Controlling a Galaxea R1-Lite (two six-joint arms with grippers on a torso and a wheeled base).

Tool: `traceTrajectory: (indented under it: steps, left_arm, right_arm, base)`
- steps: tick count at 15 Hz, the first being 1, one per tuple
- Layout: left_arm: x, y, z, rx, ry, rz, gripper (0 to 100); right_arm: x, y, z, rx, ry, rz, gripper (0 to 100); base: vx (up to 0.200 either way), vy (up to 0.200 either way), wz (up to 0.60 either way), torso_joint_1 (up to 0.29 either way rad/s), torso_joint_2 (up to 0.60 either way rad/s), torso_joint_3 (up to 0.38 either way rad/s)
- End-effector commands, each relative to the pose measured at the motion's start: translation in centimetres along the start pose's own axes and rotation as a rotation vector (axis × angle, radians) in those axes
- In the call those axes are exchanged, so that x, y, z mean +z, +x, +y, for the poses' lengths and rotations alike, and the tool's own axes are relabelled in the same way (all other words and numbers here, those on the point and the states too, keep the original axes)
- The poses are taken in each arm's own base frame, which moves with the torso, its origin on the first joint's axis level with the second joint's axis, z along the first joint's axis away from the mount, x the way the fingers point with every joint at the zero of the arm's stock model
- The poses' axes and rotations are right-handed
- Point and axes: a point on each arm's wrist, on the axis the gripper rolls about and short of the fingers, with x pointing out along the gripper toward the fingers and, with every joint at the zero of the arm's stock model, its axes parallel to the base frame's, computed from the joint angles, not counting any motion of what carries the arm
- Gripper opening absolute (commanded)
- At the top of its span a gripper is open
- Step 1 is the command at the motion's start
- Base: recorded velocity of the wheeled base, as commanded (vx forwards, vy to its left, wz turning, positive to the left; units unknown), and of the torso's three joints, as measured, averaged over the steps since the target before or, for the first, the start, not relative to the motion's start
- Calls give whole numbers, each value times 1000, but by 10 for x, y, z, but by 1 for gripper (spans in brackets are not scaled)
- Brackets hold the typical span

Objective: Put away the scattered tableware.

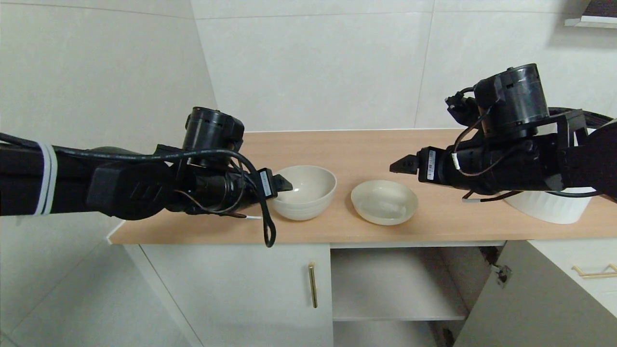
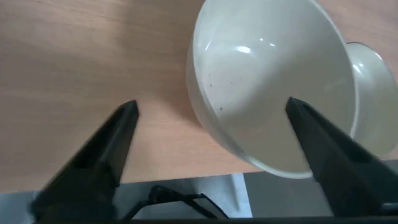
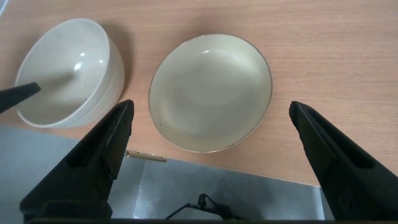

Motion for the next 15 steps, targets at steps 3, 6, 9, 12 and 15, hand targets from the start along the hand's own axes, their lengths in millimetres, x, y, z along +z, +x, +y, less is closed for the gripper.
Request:
traceTrajectory:
  steps: [3,6,9,12,15]
  left_arm:
    - [-5,10,0,10,3,25,0]
    - [-1,4,-2,-1,-19,5,0]
    - [5,-14,-4,-26,-22,-27,0]
    - [6,-33,-5,-76,-19,-29,0]
    - [5,-56,-5,-188,-11,4,0]
  right_arm:
    - [0,0,0,1,0,2,100]
    - [1,0,0,1,0,0,100]
    - [-3,16,0,-64,-10,37,100]
    - [-13,44,-5,-218,-36,83,100]
    - [-19,62,-12,-271,-53,118,100]
  base:
    - [0,0,0,0,0,0]
    - [0,0,0,0,0,0]
    - [0,0,0,0,0,0]
    - [0,0,0,0,0,0]
    - [0,0,0,0,0,0]
